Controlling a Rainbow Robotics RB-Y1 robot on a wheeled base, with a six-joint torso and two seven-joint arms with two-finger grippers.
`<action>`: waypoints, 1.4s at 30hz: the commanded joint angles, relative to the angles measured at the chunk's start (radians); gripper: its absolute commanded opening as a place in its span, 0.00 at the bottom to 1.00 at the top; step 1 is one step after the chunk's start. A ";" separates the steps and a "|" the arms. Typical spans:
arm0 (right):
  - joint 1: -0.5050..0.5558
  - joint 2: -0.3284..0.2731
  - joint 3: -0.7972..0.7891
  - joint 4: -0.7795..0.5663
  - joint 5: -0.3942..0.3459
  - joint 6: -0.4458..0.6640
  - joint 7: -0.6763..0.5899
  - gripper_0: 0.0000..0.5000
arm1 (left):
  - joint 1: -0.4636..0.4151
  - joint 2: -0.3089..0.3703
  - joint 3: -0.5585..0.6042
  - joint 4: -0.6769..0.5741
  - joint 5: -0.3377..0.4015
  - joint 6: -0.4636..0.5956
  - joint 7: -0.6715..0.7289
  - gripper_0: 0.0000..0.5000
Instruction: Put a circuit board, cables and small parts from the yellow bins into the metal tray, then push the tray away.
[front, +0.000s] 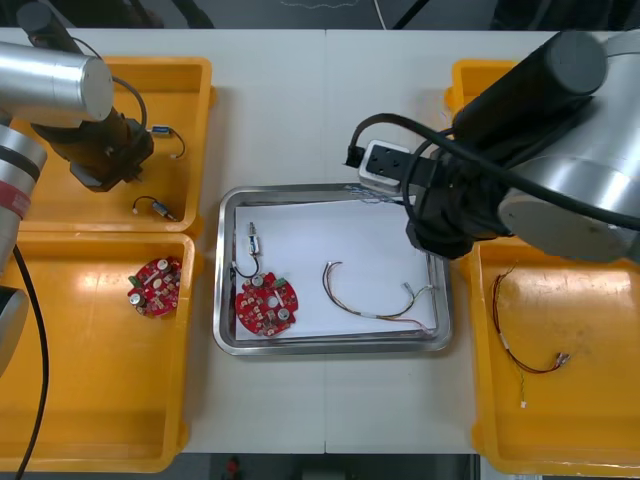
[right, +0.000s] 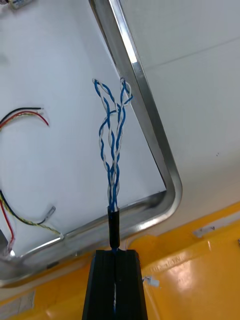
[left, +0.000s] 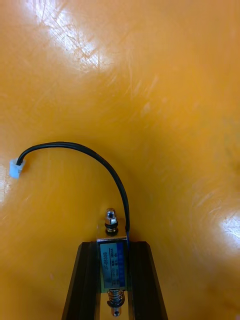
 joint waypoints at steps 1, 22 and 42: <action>-0.064 0.058 0.099 0.078 0.040 -0.068 0.068 0.00 | 0.021 0.064 -0.025 -0.106 0.013 0.078 -0.006 0.00; -0.079 0.098 0.286 0.362 0.198 -0.297 0.298 0.00 | 0.021 0.104 0.038 -0.453 0.007 0.446 -0.374 0.00; -0.078 0.087 0.331 0.466 0.212 -0.440 0.286 0.31 | 0.021 0.102 0.001 -0.733 0.102 0.519 -0.434 0.00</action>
